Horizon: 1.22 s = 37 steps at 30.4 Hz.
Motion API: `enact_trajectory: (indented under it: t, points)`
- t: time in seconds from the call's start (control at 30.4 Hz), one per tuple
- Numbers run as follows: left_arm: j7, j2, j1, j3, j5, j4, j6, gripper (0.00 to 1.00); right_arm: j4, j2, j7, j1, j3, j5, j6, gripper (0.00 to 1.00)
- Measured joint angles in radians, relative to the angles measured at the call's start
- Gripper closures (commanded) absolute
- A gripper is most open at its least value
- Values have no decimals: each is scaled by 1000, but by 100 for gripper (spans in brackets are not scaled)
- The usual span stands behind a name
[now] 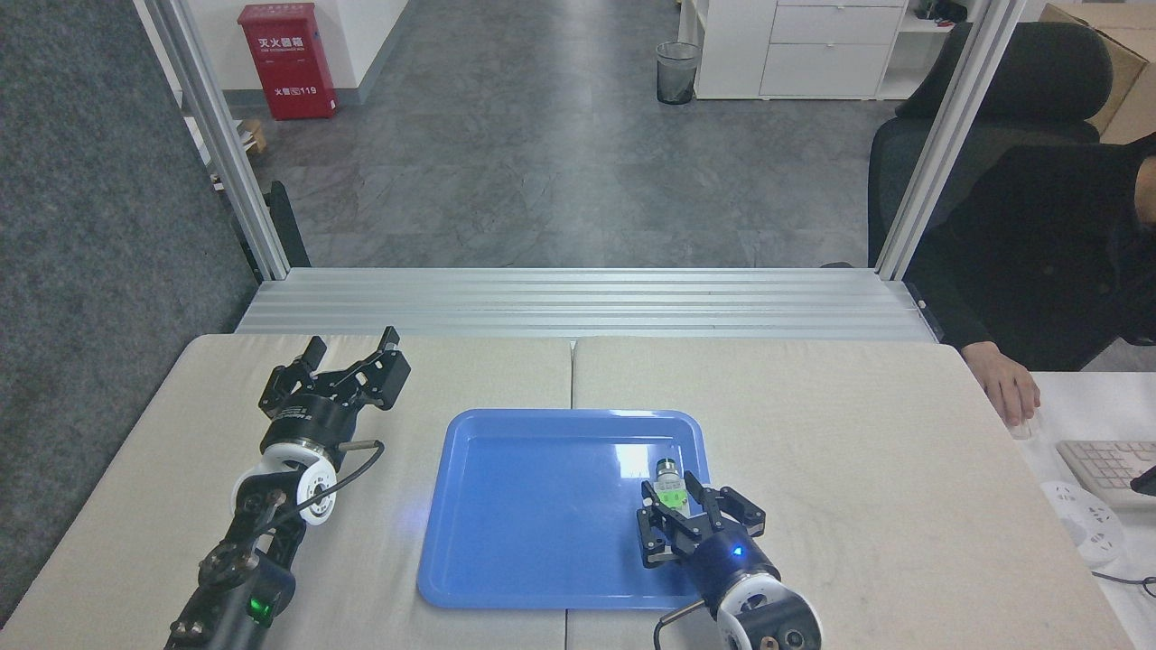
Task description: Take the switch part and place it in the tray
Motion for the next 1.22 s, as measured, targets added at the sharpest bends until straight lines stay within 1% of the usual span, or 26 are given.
enact_trajectory:
  t: [0.07,0.23,0.43,0.49,0.59,0.66,0.69,0.76,0.92,1.22]
  points:
    - [0,0,0,0,0,0,0,0,5,9,-36,-3,5,-14,2,6]
    - [0,0,0,0,0,0,0,0,12,27,-83,-8,6,-64,3,3]
    - [0,0,0,0,0,0,0,0,15,44,-100,-21,-31,-106,-5,2]
    - [0,0,0,0,0,0,0,0,15,47,-102,-35,-54,-115,-25,2]
    - [0,0,0,0,0,0,0,0,16,47,-104,-63,-100,-125,-92,2]
    - [0,0,0,0,0,0,0,0,17,40,-104,-85,-135,-131,-161,2]
    - [0,0,0,0,0,0,0,0,19,23,-104,-110,-192,-136,-241,2]
    - [0,0,0,0,0,0,0,0,21,9,-104,-124,-227,-139,-284,2]
    - [0,0,0,0,0,0,0,0,27,-30,-105,-140,-298,-143,-320,2]
    - [0,0,0,0,0,0,0,0,38,-81,-108,-135,-390,-147,-334,2]
